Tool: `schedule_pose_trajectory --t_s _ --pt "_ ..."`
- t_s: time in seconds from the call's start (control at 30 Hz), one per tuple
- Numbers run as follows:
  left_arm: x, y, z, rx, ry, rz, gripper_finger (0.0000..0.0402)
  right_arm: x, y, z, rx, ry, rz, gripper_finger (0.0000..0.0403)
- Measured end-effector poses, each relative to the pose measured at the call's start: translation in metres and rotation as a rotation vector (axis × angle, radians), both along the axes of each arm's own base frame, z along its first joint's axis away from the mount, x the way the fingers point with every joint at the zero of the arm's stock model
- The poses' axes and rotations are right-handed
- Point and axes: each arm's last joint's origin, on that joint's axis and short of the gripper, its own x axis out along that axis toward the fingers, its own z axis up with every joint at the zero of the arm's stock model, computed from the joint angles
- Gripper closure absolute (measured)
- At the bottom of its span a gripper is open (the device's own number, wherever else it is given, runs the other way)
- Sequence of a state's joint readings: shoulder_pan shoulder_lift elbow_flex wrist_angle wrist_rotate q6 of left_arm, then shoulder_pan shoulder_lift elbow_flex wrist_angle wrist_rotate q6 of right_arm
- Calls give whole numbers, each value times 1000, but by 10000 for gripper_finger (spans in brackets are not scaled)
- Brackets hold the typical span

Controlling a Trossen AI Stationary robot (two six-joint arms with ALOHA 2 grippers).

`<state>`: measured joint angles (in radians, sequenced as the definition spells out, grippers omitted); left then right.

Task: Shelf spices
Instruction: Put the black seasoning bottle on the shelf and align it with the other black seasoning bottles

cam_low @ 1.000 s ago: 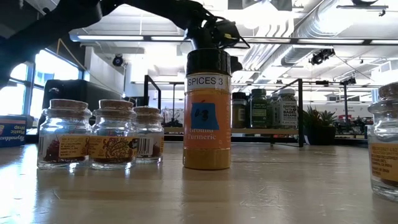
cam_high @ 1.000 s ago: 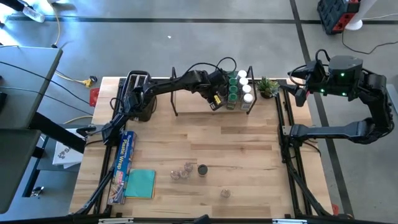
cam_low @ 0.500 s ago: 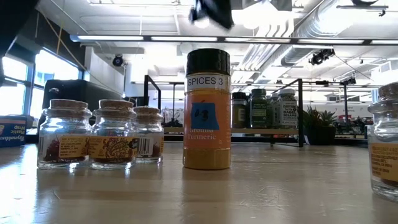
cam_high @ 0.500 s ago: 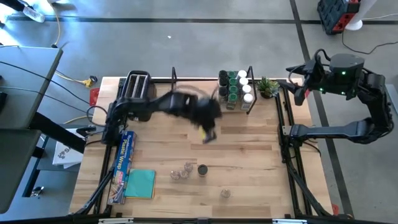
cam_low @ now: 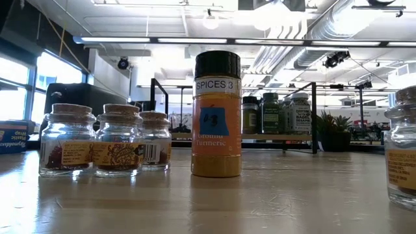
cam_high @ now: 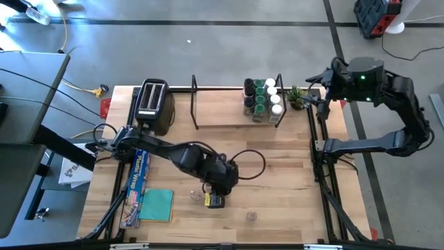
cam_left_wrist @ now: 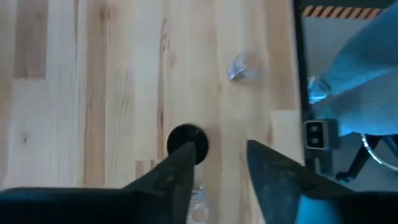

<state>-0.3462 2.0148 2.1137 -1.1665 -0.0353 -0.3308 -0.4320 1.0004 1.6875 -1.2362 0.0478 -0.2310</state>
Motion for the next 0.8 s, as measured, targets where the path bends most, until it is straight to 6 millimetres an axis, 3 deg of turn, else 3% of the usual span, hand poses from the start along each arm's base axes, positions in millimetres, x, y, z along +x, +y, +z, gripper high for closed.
schedule_pose_trajectory --t_s 0.37,0.8 --pt "6 -3 -55 0 71 48 109 -10 5 -2 60 -3 -5 111" --pt "5 -12 -91 35 54 105 92 -33 16 1 71 -59 -24 111"
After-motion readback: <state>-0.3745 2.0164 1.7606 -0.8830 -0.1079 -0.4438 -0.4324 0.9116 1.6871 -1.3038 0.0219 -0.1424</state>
